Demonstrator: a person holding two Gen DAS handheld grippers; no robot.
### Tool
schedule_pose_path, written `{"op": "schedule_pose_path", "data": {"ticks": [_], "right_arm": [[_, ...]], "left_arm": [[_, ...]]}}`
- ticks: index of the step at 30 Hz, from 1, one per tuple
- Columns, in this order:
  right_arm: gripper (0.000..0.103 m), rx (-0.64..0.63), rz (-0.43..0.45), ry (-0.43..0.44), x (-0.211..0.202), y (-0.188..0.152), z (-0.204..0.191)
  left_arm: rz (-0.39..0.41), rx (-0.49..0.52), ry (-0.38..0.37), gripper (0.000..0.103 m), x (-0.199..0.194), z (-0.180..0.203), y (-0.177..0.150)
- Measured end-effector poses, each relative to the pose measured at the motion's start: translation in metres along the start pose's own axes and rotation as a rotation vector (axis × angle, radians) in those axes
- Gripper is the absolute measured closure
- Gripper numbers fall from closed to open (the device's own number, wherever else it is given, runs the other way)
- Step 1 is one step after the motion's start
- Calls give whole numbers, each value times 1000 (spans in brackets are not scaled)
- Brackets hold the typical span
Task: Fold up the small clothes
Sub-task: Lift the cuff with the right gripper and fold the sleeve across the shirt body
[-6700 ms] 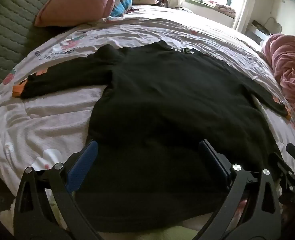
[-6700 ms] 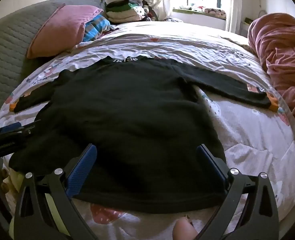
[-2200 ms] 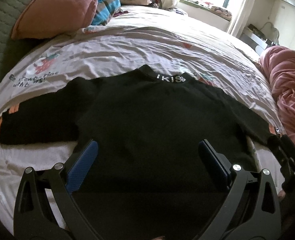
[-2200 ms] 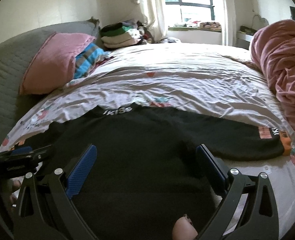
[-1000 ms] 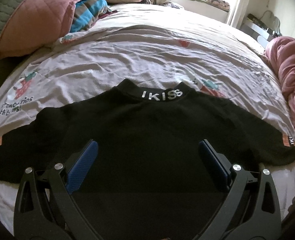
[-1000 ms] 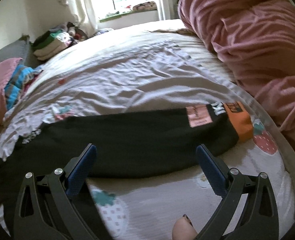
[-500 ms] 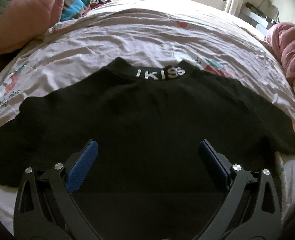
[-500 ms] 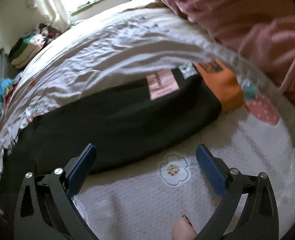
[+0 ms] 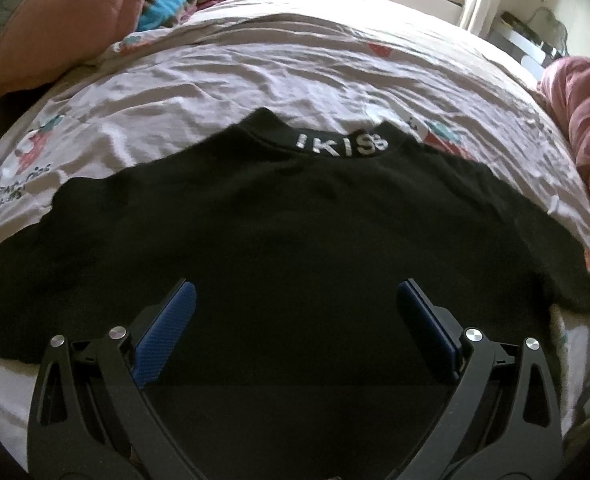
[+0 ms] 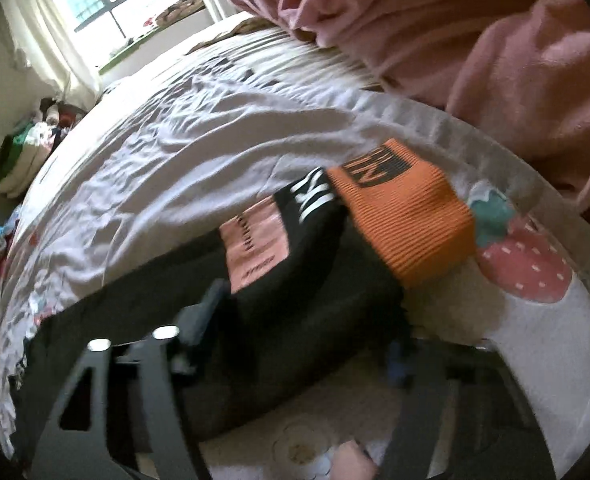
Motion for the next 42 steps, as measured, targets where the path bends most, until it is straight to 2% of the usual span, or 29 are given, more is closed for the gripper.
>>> {"op": "schedule_pose_path", "data": {"ticks": [1, 2, 3, 4, 14, 23, 27, 42], "right_arm": [[69, 4, 5, 3, -2, 2, 2], [74, 9, 10, 15, -3, 3, 3], [83, 10, 11, 30, -5, 3, 3], [86, 4, 11, 54, -8, 3, 1], [93, -172, 139, 110, -66, 6, -49], [94, -278, 182, 185, -110, -3, -110], [94, -348, 212, 168, -122, -14, -138], [94, -512, 220, 255, -158, -63, -224]], "left_arm": [[7, -7, 4, 9, -3, -3, 1], [12, -11, 6, 9, -5, -6, 2], [20, -17, 8, 9, -9, -9, 3], [26, -24, 7, 9, -12, -12, 4], [67, -65, -27, 9, -41, -26, 9], [108, -90, -83, 9, -67, -35, 9], [128, -79, -75, 9, -76, -40, 9], [169, -102, -32, 9, -88, -76, 3]]}}
Point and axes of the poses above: each gripper's, at about its wrist camera, not at the fingertips, and x roughly the way its jaws point, z to its right, y to its top, the point moved 10 cm from there along x, roughly the way its jaws point, and after that the axes turned 10 degrees about -z, right-handed, at the moved point
